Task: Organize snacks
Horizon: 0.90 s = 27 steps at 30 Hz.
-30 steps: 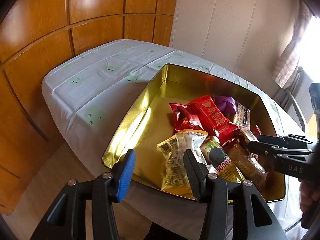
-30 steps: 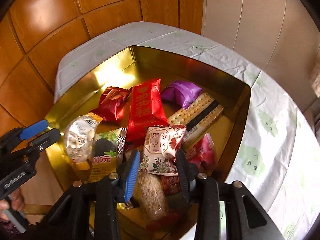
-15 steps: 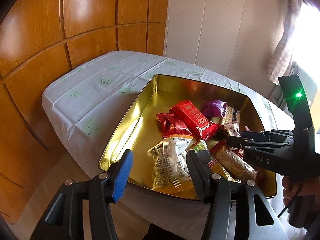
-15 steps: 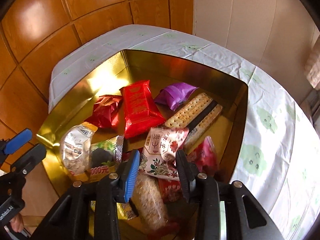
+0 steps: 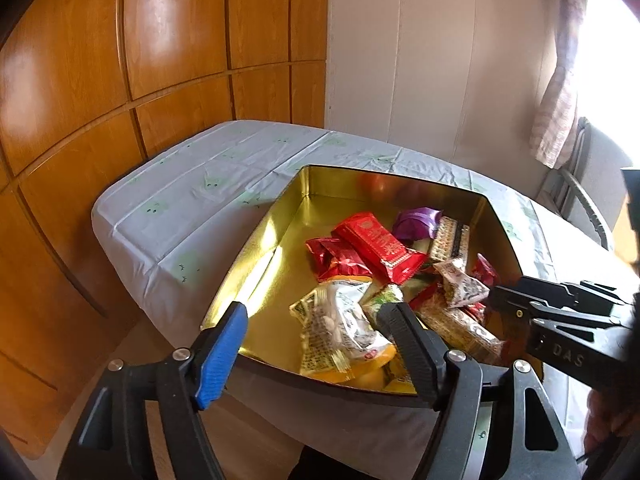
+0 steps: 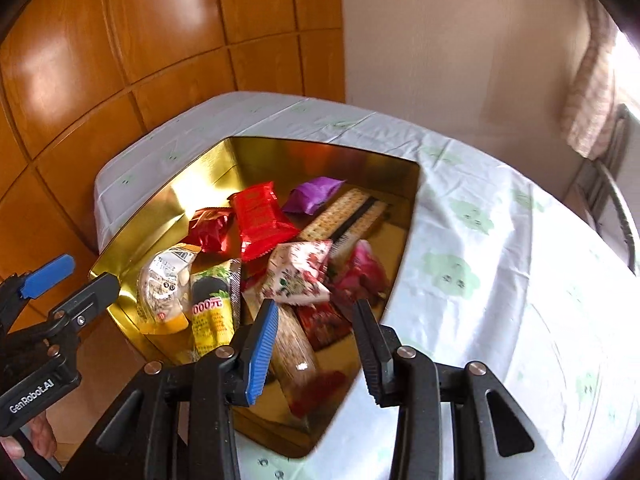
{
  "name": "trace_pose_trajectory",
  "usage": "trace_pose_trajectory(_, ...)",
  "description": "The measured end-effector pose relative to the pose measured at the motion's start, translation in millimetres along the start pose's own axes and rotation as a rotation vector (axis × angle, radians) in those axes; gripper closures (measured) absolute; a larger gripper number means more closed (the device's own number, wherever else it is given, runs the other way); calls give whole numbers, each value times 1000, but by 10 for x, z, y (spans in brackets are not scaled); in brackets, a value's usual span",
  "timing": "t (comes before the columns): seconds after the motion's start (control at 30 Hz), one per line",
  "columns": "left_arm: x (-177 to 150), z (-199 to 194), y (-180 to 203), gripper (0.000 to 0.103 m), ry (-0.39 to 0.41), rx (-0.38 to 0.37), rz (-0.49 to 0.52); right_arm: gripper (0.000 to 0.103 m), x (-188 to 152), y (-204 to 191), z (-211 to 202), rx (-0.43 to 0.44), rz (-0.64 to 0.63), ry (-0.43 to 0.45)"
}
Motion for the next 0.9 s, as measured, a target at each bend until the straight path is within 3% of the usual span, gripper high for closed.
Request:
trace_pose_trajectory(0.43, -85, -186, 322, 10, 51, -14, 56, 63, -294, 198, -292, -109, 91, 83)
trace_pose_trajectory(0.9, -78, -203, 312, 9, 59, -7, 52, 63, -293, 158, -323, -114, 70, 104)
Point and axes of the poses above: each gripper's, at about its wrist camera, not at the fingertips, and z roughly the way its jaws point, y to its right, x to its top, the point moved 2 cm from there along z, roughly the way its jaws point, and after that the axes turned 1 degree about z, right-handed, at the moved point
